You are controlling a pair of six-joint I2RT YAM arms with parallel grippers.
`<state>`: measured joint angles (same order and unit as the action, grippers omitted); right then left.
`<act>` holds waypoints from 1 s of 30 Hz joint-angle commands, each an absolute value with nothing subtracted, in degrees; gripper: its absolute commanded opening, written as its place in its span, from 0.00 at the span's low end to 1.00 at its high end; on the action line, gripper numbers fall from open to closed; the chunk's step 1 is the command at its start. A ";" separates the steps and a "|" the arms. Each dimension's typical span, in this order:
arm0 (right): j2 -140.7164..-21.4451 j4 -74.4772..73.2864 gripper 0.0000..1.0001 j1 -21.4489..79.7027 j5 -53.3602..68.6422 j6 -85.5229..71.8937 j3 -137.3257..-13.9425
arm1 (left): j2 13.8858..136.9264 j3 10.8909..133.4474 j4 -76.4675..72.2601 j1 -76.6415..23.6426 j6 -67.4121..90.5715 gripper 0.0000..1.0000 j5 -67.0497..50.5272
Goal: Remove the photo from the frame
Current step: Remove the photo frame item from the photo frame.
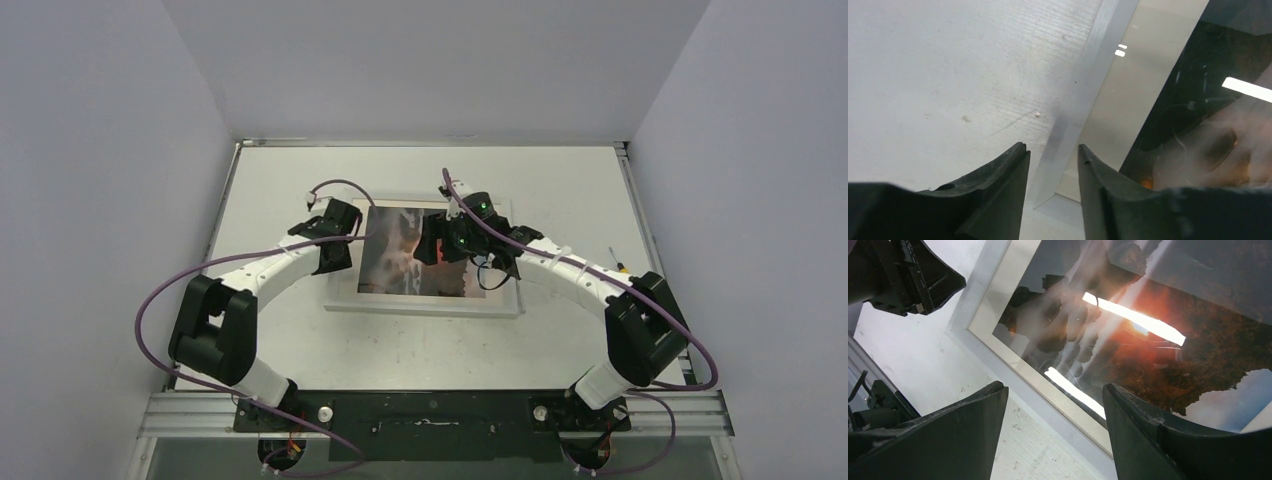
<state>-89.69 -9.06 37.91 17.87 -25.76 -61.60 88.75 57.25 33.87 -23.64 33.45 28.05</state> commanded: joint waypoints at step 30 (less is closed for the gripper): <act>-90.27 -14.90 0.65 18.67 3.07 -26.37 -48.60 | 95.32 51.07 20.49 -17.06 32.38 0.45 12.67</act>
<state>-89.23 -17.19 19.09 3.62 -26.09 -48.40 92.75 51.16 21.80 -17.72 32.73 13.06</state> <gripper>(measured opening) 0.660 0.509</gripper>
